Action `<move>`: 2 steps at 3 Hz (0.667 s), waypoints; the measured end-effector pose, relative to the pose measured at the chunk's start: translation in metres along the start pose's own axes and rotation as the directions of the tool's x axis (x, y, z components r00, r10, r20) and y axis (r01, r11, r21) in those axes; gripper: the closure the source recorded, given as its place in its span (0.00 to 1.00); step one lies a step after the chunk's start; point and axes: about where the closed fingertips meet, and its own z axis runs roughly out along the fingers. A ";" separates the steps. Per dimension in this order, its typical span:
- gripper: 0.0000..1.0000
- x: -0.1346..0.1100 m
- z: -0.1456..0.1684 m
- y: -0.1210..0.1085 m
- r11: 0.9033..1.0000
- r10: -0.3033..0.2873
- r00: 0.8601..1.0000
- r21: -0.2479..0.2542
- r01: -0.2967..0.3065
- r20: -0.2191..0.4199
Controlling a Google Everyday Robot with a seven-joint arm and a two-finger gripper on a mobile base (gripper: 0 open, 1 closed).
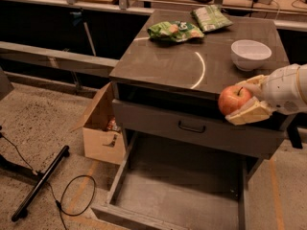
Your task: Place apple into middle drawer
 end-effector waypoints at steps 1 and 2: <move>1.00 0.014 0.010 0.038 0.999 0.046 0.998 0.028 -0.045 -0.030; 1.00 0.039 0.038 0.081 0.994 0.104 0.993 0.033 -0.102 -0.060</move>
Offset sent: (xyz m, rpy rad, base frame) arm -0.0917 0.0360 -0.1422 -0.0046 0.1218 -0.1737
